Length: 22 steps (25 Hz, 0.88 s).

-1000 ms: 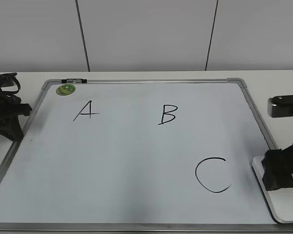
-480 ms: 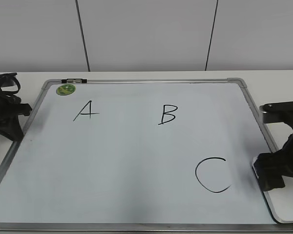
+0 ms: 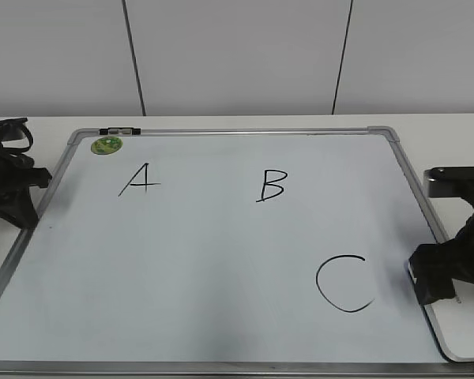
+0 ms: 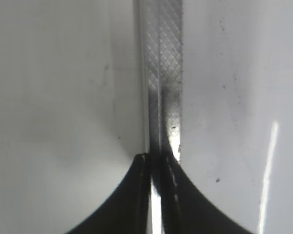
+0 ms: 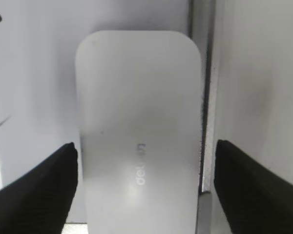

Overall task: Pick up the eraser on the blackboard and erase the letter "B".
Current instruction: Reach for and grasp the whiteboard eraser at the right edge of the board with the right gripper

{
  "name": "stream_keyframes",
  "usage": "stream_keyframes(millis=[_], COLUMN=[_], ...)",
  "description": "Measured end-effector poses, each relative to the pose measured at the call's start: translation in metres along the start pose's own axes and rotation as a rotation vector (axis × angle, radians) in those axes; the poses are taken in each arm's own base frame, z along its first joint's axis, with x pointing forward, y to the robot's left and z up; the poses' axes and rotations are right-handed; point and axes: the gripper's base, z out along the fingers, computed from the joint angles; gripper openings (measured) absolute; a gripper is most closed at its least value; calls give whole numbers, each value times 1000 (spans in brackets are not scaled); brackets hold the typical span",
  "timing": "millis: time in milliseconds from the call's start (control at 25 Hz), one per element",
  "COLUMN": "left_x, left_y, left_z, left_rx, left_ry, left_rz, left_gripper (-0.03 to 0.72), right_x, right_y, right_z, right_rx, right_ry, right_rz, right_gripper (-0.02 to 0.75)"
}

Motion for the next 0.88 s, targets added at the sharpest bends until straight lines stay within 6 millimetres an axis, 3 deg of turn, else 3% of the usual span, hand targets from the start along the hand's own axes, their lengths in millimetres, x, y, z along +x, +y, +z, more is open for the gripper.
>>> stream_keyframes(millis=[720,880], left_x=[0,0], left_y=[0,0], left_z=[0,0], left_rx=[0,0], left_ry=[0,0], left_rz=[0,0], left_gripper=[11,11], right_x=[-1,-1], right_y=[3,3], right_z=[0,8], right_rx=[-31,-20], right_ry=[-6,19], right_rz=[-14,-25], right_gripper=[647,645])
